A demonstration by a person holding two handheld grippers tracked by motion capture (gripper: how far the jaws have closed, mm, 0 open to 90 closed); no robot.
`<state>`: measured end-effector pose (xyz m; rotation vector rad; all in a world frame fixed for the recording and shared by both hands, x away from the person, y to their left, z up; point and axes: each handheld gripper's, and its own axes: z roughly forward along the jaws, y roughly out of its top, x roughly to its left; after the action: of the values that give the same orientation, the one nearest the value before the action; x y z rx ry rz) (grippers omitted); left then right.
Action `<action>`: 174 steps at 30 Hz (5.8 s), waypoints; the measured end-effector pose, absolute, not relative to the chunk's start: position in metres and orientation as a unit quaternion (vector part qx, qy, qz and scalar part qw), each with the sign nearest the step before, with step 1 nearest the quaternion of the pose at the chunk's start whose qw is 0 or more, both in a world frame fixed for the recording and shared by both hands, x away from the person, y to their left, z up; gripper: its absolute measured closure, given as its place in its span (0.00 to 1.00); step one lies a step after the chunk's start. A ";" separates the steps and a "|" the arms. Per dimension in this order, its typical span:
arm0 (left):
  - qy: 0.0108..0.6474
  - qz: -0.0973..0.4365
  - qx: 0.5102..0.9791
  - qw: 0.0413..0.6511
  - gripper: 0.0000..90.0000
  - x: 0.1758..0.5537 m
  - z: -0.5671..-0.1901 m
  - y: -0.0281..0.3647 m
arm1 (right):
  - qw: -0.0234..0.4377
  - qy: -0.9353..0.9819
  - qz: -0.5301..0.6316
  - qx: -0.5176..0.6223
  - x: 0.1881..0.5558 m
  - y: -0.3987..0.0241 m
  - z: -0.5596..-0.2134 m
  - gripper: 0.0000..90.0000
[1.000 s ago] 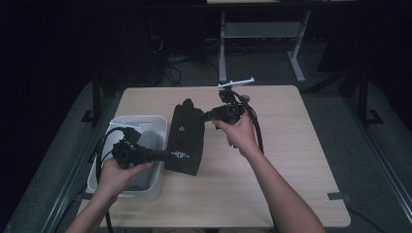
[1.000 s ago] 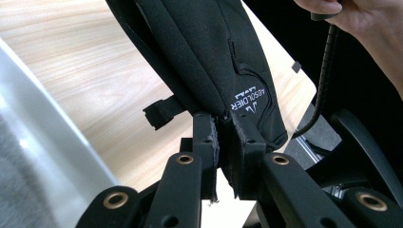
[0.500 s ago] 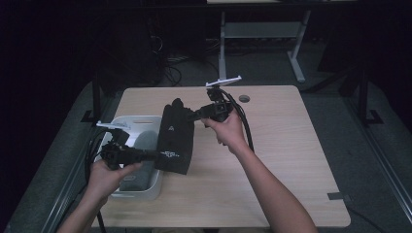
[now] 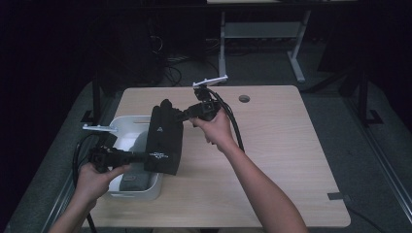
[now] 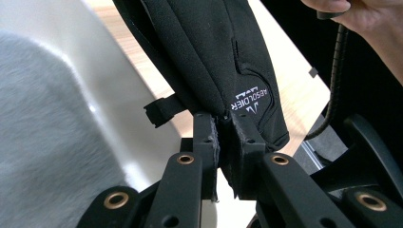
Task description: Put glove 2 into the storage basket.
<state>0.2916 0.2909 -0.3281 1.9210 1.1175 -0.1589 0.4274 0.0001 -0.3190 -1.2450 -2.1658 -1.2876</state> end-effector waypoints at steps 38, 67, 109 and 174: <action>0.516 -0.049 0.741 0.427 0.93 0.284 -0.350 0.357 | 0.198 -0.767 -0.444 -0.419 0.441 0.076 -0.346 0.81; 0.551 -0.086 0.723 0.408 0.92 0.279 -0.385 0.385 | 0.209 -0.790 -0.392 -0.423 0.442 0.117 -0.385 0.81; 0.556 -0.061 0.712 0.424 0.68 0.286 -0.364 0.392 | 0.204 -0.780 -0.426 -0.410 0.445 0.087 -0.369 0.60; 0.469 -0.063 0.754 0.455 0.32 0.314 -0.324 0.280 | 0.162 -0.734 -0.486 -0.446 0.432 -0.059 -0.330 0.51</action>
<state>0.3138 0.2795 -0.3242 1.8614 1.1582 -0.1566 0.4316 -0.0586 -0.3300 -1.2730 -2.0948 -1.3874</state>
